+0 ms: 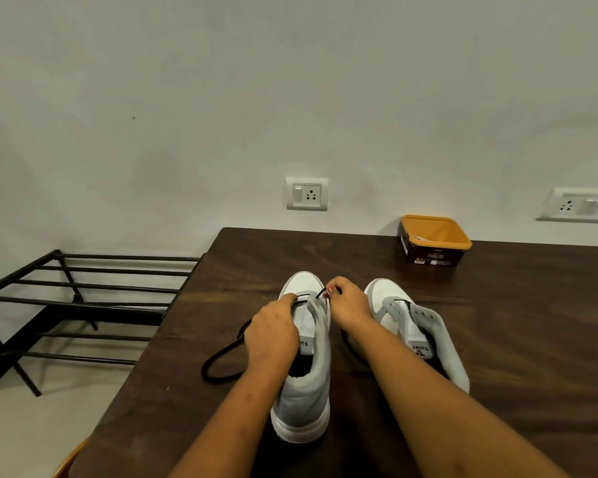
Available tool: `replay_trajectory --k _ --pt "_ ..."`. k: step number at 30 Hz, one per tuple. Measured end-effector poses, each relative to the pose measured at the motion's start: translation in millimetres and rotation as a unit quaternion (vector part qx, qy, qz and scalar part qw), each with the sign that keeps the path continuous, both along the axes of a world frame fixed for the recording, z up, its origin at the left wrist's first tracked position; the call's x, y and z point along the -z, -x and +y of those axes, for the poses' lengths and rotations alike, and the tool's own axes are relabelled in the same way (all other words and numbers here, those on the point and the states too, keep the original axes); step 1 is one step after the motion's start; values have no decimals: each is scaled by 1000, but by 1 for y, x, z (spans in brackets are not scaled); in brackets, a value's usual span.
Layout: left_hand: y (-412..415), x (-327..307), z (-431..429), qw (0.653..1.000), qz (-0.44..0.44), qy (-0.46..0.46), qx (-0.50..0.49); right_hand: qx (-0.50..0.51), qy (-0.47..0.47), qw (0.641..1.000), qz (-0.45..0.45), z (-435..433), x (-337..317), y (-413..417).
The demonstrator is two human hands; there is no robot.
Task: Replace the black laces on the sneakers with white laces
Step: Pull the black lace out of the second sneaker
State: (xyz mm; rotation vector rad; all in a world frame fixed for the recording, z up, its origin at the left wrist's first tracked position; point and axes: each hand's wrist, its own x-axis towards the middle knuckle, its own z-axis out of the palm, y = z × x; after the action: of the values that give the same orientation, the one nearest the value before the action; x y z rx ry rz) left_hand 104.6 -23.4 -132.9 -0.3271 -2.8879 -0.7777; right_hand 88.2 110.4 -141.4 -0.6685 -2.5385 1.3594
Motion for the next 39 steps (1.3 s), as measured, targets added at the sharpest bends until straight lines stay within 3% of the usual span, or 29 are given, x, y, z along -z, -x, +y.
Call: replay_trajectory --k 2,5,8,10,11,12,13,14,16,17,19,21,23,26,29,31,34,36,38,39 --pt "-1 -1 1 1000 3 6 -4 67 114 991 30 -10 2 4" --pt "1 -1 -2 1000 -7 16 -15 166 341 917 121 -14 -15 7" --pt "5 0 -9 1000 -8 10 -13 211 456 840 208 9 -36 4" --pt "5 0 -10 1000 -8 13 -12 242 544 759 264 31 -44 -2" --pt "6 0 -10 1000 -9 16 -10 252 561 739 277 42 -46 -6" --pt "6 1 -8 1000 -9 21 -8 253 554 745 274 50 -48 -10" --pt "6 2 -6 1000 -7 27 -2 242 513 781 260 55 -49 -14" --pt "7 2 -4 999 -5 33 5 213 428 846 235 56 -48 -16" --pt "8 4 -3 999 -5 36 13 101 173 967 157 52 -42 -18" --pt "8 5 -3 999 -7 35 14 33 49 992 113 49 -36 -17" --pt "8 6 -4 999 -6 27 16 -88 -108 990 13 40 -23 -12" --pt "7 6 -5 1000 -6 11 15 -151 -183 967 -96 31 -11 -7" --pt "8 7 -7 1000 -11 -2 5 -159 -218 951 -149 26 -3 -4" --pt "8 7 -6 1000 -16 -2 -4 -168 -201 957 -126 23 0 -3" --pt "6 6 -5 1000 -15 4 -9 -111 -94 989 -21 18 -5 -2" --pt "5 4 -5 1000 -18 12 -16 -38 75 995 48 11 -15 -3" --pt "6 4 -4 999 -20 18 -22 73 344 922 160 9 -34 -4" --pt "5 4 -4 999 -22 15 -26 128 482 835 230 15 -47 -6" --pt "6 4 -5 999 -24 12 -28 144 561 772 263 23 -57 -9" --pt "6 5 -5 999 -24 11 -29 141 554 780 255 27 -59 -10"
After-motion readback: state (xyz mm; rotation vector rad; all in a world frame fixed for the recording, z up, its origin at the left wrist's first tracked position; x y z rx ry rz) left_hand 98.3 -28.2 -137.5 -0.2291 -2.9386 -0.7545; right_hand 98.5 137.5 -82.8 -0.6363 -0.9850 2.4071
